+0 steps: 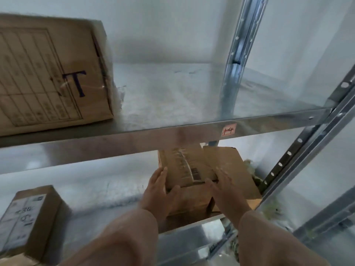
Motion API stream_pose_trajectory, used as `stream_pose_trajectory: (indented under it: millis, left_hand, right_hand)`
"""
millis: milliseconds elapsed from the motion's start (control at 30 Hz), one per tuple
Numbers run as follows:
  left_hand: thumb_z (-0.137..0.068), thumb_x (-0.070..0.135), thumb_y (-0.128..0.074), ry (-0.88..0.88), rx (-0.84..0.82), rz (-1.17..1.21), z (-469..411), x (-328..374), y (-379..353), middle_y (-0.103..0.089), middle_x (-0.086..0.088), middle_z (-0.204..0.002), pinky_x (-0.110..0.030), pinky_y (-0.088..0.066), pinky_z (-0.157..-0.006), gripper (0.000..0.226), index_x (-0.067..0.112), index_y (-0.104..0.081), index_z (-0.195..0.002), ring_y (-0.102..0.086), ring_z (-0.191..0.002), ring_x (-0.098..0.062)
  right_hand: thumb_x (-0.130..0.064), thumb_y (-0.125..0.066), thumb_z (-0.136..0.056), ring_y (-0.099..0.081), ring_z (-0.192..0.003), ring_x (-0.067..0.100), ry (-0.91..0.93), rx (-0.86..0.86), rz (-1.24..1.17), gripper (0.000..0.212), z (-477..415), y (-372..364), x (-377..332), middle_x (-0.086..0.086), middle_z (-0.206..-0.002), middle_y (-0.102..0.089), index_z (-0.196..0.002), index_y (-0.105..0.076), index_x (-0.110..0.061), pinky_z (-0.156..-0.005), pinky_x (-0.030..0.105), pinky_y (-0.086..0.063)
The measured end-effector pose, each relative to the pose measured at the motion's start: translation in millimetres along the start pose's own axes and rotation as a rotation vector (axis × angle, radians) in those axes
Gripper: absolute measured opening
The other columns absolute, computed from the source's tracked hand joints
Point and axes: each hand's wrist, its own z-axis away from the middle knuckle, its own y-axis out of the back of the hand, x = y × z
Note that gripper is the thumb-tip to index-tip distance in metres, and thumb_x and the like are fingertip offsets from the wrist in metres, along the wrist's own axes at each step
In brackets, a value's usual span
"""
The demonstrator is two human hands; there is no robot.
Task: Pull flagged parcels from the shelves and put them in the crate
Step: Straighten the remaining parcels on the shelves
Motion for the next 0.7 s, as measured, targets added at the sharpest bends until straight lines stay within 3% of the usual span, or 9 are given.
stream_pose_trajectory:
  millis: [133,233,300,367,433,500,600,700]
  left_hand:
    - [-0.093,0.052,-0.046,0.101,0.072,0.175,5,-3,-3,-0.015,0.013,-0.156,-0.035,-0.032,-0.115,0.066,0.031,-0.019,-0.15,-0.03,-0.138,-0.015]
    - [-0.088,0.051,-0.058,0.206,0.188,0.326,12,-7,8,-0.028,0.004,-0.148,-0.039,-0.043,-0.107,0.062,0.032,-0.035,-0.142,-0.042,-0.125,-0.018]
    - [-0.08,0.065,-0.059,0.287,0.223,0.294,12,-10,19,-0.035,-0.004,-0.144,-0.043,-0.045,-0.104,0.072,0.032,-0.039,-0.141,-0.045,-0.121,-0.021]
    - [-0.061,0.082,-0.056,0.382,0.185,0.319,12,-10,30,-0.039,-0.005,-0.144,-0.048,-0.044,-0.103,0.097,0.036,-0.035,-0.143,-0.047,-0.124,-0.028]
    - [-0.049,0.088,-0.053,0.466,0.168,0.377,11,-9,38,-0.039,-0.007,-0.145,-0.05,-0.042,-0.105,0.11,0.039,-0.03,-0.145,-0.047,-0.126,-0.033]
    - [-0.051,0.084,-0.056,0.501,0.163,0.458,12,-11,44,-0.04,-0.009,-0.144,-0.049,-0.041,-0.107,0.109,0.038,-0.03,-0.146,-0.048,-0.124,-0.033]
    - [-0.06,0.075,-0.062,0.499,0.148,0.596,18,-18,52,-0.05,-0.008,-0.135,-0.046,-0.045,-0.104,0.097,0.037,-0.035,-0.145,-0.055,-0.116,-0.03]
    - [-0.069,0.066,-0.062,0.484,0.122,0.662,23,-26,59,-0.06,-0.005,-0.123,-0.046,-0.048,-0.101,0.076,0.038,-0.043,-0.137,-0.06,-0.109,-0.026]
  right_hand:
    - [-0.084,-0.033,-0.074,-0.058,-0.111,0.014,0.099,-0.122,-0.294,0.069,-5,-2,-1,-0.013,-0.123,-0.057,-0.127,-0.045,-0.04,-0.096,0.043,-0.052]
    - [-0.073,-0.031,-0.087,-0.058,-0.109,0.009,0.215,-0.173,-0.362,0.043,-3,-7,-15,-0.019,-0.119,-0.057,-0.121,-0.047,-0.051,-0.095,0.036,-0.052]
    - [-0.063,-0.032,-0.092,-0.056,-0.11,0.006,0.266,-0.207,-0.368,0.026,0,-13,-27,-0.026,-0.117,-0.055,-0.115,-0.044,-0.063,-0.097,0.028,-0.048]
    - [-0.074,-0.034,-0.084,-0.055,-0.111,0.003,0.302,-0.276,-0.399,0.029,6,-20,-42,-0.033,-0.113,-0.054,-0.112,-0.04,-0.07,-0.096,0.021,-0.045]
    - [-0.086,-0.035,-0.075,-0.055,-0.112,-0.001,0.345,-0.34,-0.425,0.047,10,-29,-53,-0.037,-0.114,-0.054,-0.117,-0.042,-0.066,-0.095,0.018,-0.047]
    - [-0.088,-0.034,-0.073,-0.053,-0.116,0.001,0.405,-0.369,-0.392,0.052,12,-38,-63,-0.038,-0.118,-0.051,-0.12,-0.042,-0.066,-0.097,0.018,-0.046]
    - [-0.083,-0.027,-0.081,-0.047,-0.122,0.003,0.498,-0.379,-0.302,0.051,12,-44,-72,-0.038,-0.127,-0.042,-0.125,-0.04,-0.061,-0.1,0.023,-0.043]
    - [-0.076,-0.025,-0.087,-0.05,-0.11,-0.002,0.407,-0.211,-0.27,0.039,1,-45,-67,-0.033,-0.118,-0.046,-0.117,-0.039,-0.056,-0.097,0.024,-0.044]
